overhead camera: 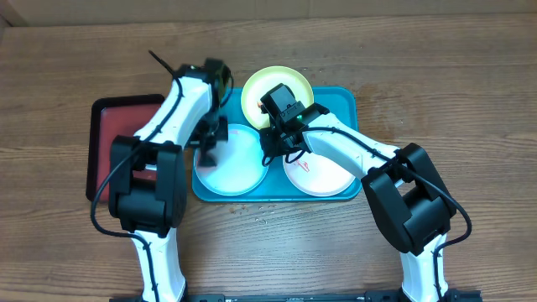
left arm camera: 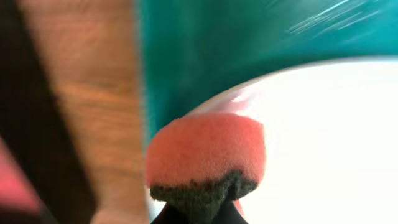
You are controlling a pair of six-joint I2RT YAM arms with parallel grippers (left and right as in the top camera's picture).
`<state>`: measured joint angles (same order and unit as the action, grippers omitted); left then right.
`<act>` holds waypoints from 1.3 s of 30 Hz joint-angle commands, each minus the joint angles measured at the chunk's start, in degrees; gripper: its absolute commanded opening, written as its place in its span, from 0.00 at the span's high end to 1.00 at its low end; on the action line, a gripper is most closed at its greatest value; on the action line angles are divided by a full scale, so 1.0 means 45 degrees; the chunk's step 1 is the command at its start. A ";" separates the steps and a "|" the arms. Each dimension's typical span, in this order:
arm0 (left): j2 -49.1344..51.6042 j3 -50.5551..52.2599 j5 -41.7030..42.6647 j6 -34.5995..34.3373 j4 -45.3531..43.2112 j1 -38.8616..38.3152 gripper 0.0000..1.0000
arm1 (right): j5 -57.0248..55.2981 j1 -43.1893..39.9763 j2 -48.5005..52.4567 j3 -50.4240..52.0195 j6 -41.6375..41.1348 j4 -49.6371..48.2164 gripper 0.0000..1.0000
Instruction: Clean dirty plates on tray and stack at the side
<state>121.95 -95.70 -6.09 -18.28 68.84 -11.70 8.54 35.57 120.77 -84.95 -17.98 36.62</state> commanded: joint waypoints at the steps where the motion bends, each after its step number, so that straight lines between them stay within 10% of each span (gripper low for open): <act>1: 0.0044 -0.0466 0.3959 0.0121 -0.0544 0.0039 0.96 | -0.0228 -0.0063 -0.0039 0.0083 -0.0010 -0.0034 0.76; 15: 0.0073 0.1477 0.4231 -0.0019 -0.2365 0.0024 0.96 | -0.0233 -0.0063 -0.0039 0.0083 -0.0005 -0.0083 0.76; 31: 0.0039 0.1088 -0.2458 -0.0758 0.0194 0.0321 0.96 | -0.0233 -0.0063 -0.0039 0.0083 0.0000 -0.0019 0.76; 39: 0.0039 -0.0578 0.2157 -0.0554 0.1156 0.0345 0.96 | -0.0233 -0.0063 -0.0039 0.0083 0.0000 -0.0034 0.76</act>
<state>122.06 -96.62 -7.81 -20.64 74.37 -9.96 8.54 35.62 120.77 -84.95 -17.98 36.64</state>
